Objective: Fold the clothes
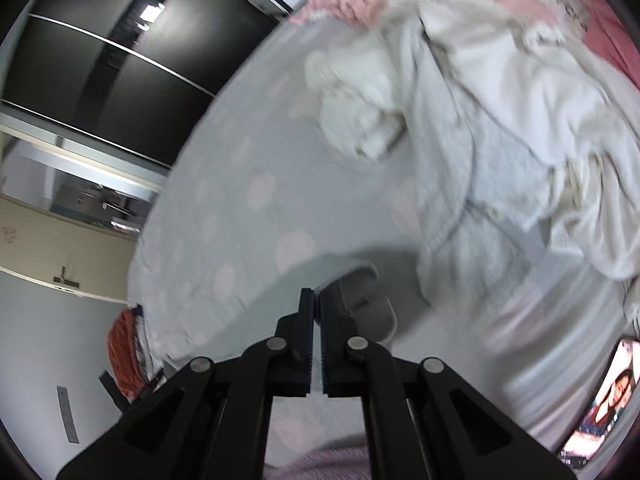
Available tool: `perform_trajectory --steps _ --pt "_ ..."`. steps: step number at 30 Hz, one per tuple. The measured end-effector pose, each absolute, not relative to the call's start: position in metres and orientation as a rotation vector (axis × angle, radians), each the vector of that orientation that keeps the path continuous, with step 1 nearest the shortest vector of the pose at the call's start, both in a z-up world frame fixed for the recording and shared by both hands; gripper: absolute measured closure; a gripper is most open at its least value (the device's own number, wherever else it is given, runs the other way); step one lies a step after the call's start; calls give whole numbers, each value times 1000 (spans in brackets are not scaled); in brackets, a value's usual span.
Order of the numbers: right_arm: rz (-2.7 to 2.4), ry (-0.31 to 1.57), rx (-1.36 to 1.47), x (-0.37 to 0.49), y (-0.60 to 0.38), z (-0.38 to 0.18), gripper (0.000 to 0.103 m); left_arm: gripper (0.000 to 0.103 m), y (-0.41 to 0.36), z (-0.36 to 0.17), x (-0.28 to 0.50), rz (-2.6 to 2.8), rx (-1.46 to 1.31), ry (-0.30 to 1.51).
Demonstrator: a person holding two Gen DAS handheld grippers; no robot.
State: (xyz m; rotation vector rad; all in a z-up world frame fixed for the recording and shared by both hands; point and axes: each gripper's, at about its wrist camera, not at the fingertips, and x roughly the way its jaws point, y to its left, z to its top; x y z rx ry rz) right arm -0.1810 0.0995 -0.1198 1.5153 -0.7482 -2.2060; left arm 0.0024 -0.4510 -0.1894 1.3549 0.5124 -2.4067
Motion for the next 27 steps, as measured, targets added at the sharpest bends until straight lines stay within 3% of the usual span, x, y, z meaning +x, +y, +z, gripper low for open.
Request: perform_trajectory --steps 11,23,27 --pt "-2570 -567 1277 -237 43 -91 101 95 -472 -198 0 -2353 1340 589" --pt "-2718 -502 1284 -249 5 -182 101 94 -504 -215 -17 -2246 1337 573" --pt "-2698 -442 1304 -254 -3 -194 101 94 -516 -212 -2 -2188 1311 664"
